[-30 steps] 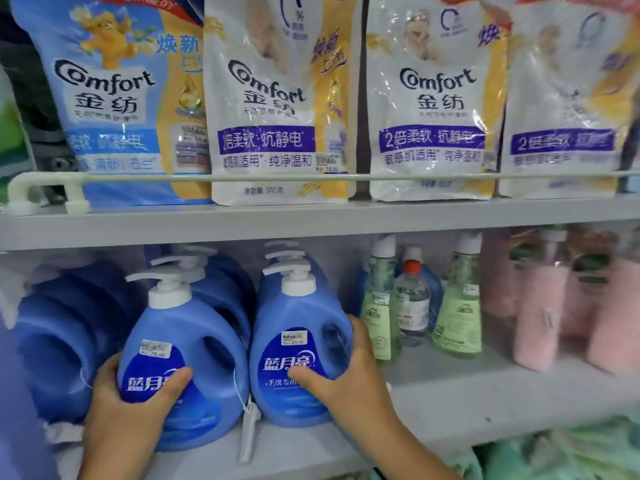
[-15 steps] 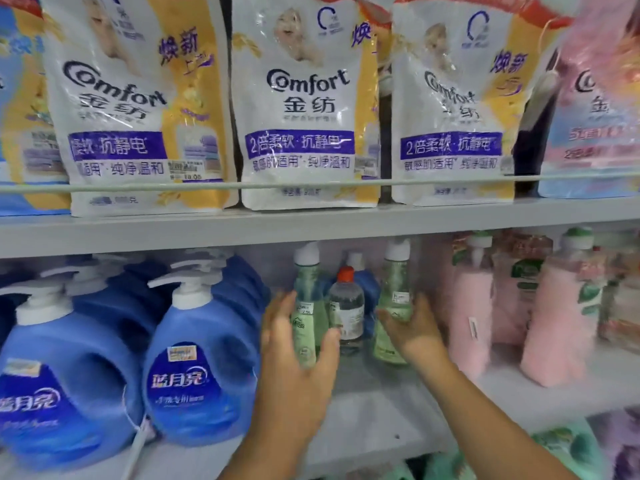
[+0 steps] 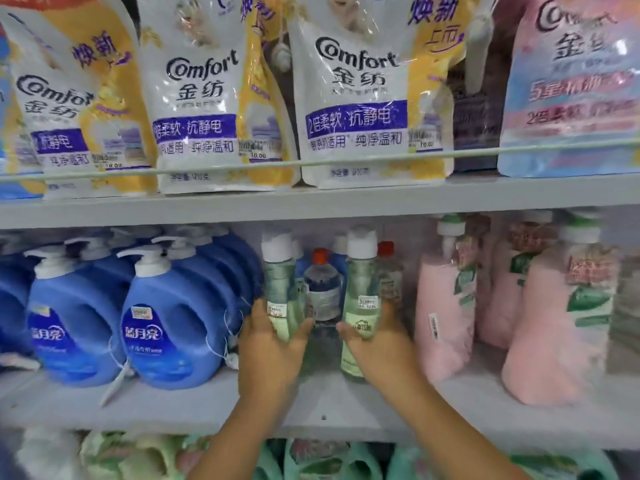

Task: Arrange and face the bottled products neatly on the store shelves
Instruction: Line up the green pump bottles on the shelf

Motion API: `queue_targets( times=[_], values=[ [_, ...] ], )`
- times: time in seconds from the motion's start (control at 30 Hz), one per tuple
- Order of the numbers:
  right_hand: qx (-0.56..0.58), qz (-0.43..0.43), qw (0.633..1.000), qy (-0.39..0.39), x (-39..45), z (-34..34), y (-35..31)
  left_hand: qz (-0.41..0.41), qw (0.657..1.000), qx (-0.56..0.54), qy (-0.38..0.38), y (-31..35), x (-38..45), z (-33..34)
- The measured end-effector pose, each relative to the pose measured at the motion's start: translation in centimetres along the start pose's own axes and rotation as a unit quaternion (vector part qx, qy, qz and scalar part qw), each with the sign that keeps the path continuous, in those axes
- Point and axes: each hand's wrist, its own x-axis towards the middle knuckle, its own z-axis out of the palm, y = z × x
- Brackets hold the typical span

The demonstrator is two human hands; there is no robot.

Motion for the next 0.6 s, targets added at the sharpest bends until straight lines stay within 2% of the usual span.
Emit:
queue_targets(
  times=[0.1, 0.23, 0.3, 0.43, 0.6],
  values=[
    [0.06, -0.028, 0.997, -0.039, -2.2, -1.7, 0.2, -0.018, 0.999, -0.001, -0.028, 0.9, -3.7, -1.6],
    [0.142, 0.006, 0.983, -0.116, -5.7, -3.0, 1.2, -0.054, 0.987, -0.042, -0.144, 1.5, -6.6, -3.2],
    [0.154, 0.016, 0.978, -0.141, -6.9, -3.7, 1.1, -0.058, 0.981, -0.077, -0.169, 1.5, -7.3, -3.9],
    [0.158, 0.017, 0.981, -0.108, -9.0, -5.4, 0.2, -0.078, 0.971, -0.139, -0.177, 1.6, -8.2, -5.1],
    [0.175, 0.035, 0.983, -0.048, -12.6, -8.3, 0.3, -0.039, 0.958, -0.216, -0.183, 3.5, -11.9, -5.0]
  ],
)
